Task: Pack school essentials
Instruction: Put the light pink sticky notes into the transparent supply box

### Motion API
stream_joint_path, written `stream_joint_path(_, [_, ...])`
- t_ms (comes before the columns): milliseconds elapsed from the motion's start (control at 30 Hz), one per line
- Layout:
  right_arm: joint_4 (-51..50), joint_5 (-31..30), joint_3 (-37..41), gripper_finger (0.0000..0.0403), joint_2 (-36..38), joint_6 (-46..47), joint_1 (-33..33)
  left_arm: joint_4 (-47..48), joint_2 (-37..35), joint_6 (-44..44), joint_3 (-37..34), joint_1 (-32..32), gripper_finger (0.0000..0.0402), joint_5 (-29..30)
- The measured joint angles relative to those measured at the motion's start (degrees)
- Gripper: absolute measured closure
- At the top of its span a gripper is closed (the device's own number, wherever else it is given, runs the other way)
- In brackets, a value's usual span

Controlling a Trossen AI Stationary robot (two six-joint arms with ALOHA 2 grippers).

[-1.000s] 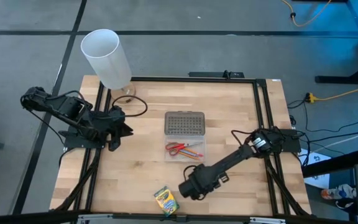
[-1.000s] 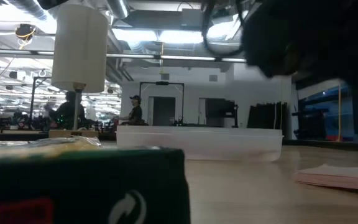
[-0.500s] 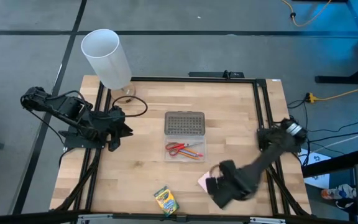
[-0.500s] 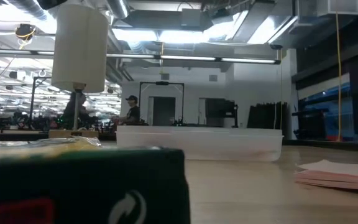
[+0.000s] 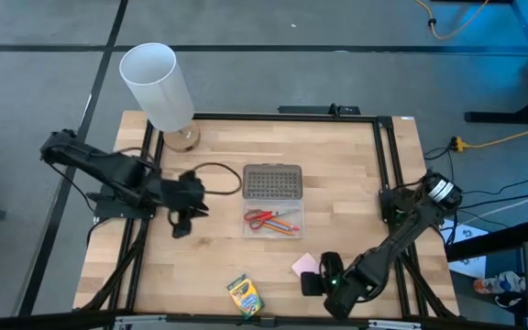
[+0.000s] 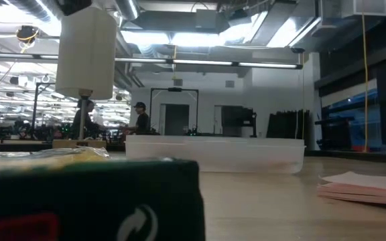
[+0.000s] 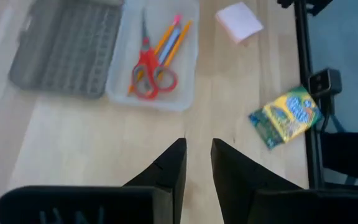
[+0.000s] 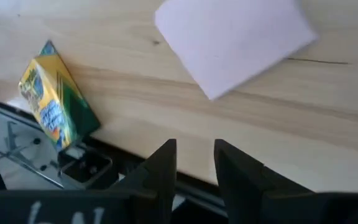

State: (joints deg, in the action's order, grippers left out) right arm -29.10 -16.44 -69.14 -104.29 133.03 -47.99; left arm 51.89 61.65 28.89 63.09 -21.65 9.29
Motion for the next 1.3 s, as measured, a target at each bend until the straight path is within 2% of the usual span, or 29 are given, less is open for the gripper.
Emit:
stream_joint_path(367, [-20.56,-1.98,-0.09,0.0293,11.19,-0.22,-6.12,-25.37,16.02,-0.41,0.0,-1.44,0.0333,-0.8])
stream_joint_path(500, [-22.52,-1.62,1.98,0.0293,13.75,-1.07,-7.94,-34.79,21.86,-0.07,0.0,-1.44,0.0333,-2.8])
stream_joint_path(667, [-17.88,-1.69,9.51,0.0293,17.65,-1.14,-11.33,-43.05,26.31,2.31,0.0,-1.42,0.0333,-2.27])
stream_joint_path(833, [-7.36,-4.76,19.68,0.0293,23.12,-1.4,-15.37,-49.67,28.72,3.62,0.0,-2.63,0.0333,-1.6])
stream_joint_path(900, [-2.16,-4.16,23.66,0.0293,25.07,-1.61,-15.84,-53.31,30.18,3.58,0.19,-3.67,0.0333,-0.13])
stream_joint_path(1067, [5.0,-4.48,30.42,0.0293,26.6,-3.12,-15.91,-54.06,34.79,3.12,4.41,-4.92,0.0333,4.7])
stream_joint_path(1300, [10.83,-5.02,33.54,0.0292,26.62,-6.22,-15.89,-53.87,39.45,2.98,10.22,-3.52,0.0321,4.47])
